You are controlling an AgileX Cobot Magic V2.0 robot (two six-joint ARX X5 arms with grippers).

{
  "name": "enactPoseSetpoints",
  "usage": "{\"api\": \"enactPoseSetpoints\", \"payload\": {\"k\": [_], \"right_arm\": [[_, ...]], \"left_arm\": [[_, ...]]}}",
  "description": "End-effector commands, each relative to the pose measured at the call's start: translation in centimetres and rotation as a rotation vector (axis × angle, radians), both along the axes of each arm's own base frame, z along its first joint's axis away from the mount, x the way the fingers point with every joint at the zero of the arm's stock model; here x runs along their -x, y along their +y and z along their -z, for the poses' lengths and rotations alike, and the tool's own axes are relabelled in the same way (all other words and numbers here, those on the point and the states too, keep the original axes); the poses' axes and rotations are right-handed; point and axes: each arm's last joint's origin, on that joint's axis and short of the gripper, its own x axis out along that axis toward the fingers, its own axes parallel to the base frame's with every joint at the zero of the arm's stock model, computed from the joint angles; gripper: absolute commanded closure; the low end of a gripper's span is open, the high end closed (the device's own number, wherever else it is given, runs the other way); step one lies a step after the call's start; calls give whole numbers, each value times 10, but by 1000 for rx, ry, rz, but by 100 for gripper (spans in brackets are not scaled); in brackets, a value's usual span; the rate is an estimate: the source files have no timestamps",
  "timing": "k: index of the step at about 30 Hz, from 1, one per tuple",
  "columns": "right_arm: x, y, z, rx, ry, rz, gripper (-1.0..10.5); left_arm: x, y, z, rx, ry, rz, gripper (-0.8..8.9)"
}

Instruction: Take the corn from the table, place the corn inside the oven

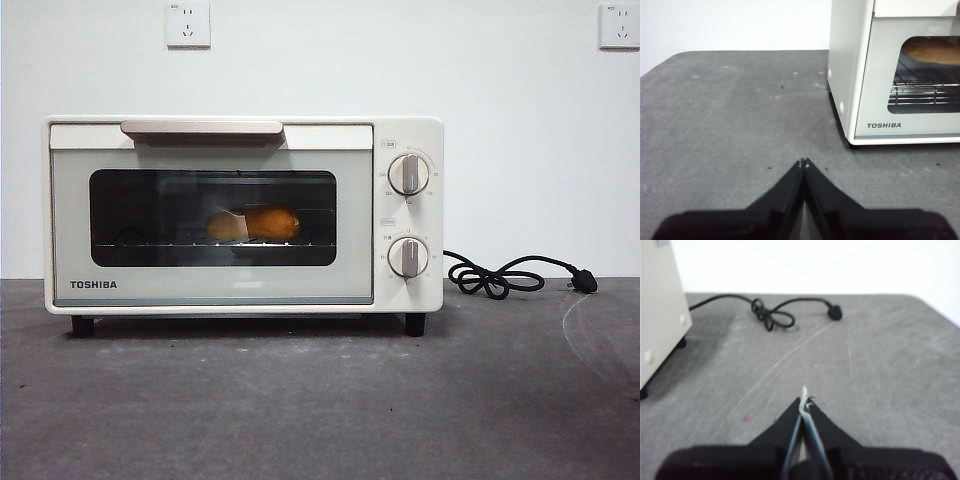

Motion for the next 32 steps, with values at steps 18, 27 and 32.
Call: {"api": "enactPoseSetpoints", "payload": {"k": [18, 27, 32], "right_arm": [[3, -1, 14, -27, 37, 59, 946], [3, -1, 14, -27, 40, 60, 946], [3, -1, 14, -27, 40, 60, 946]], "left_arm": [[-2, 0, 3, -10, 21, 5, 817], [-2, 0, 3, -10, 21, 4, 817], [-2, 0, 3, -10, 21, 4, 817]]}}
